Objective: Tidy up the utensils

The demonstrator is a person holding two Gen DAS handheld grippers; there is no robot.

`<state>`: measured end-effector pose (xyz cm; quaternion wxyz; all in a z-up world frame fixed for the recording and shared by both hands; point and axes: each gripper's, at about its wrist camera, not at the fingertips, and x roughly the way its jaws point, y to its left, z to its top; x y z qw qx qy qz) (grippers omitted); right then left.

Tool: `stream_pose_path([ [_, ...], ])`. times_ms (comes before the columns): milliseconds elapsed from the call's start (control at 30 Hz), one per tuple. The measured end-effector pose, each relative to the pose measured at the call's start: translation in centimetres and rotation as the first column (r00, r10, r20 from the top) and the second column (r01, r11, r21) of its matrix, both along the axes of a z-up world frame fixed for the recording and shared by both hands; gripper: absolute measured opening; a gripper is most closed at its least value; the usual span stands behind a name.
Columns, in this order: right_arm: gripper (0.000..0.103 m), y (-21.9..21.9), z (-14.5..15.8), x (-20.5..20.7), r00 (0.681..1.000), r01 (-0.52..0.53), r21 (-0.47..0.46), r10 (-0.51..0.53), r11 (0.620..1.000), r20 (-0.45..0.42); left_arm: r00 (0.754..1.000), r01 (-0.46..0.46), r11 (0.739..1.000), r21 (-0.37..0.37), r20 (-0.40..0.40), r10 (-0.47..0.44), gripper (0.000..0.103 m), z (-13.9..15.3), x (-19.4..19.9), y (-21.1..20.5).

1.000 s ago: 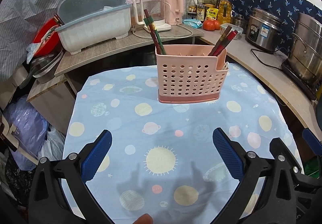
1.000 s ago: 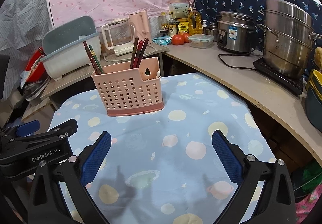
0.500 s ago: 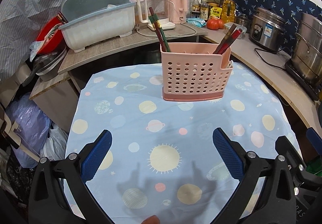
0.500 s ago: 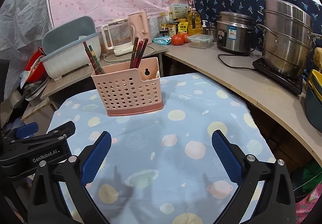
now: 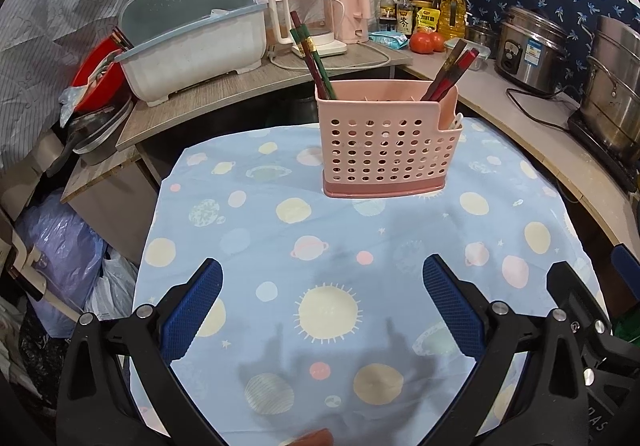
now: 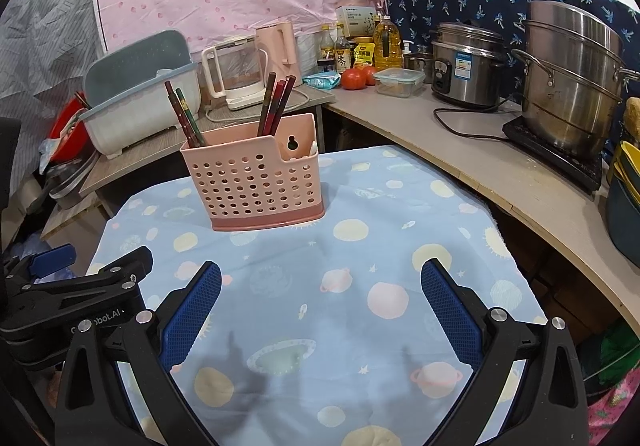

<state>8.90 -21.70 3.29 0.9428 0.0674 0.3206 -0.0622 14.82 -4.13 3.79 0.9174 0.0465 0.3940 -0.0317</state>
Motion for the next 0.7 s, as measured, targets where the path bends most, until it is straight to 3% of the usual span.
stream_pose_path([
  [700,0.097,0.09,-0.68,0.42,1.000,-0.001,0.001,0.001,1.000,-0.014,1.000,0.004,1.000,0.012,-0.016,-0.003,0.096,-0.46,0.48,0.04],
])
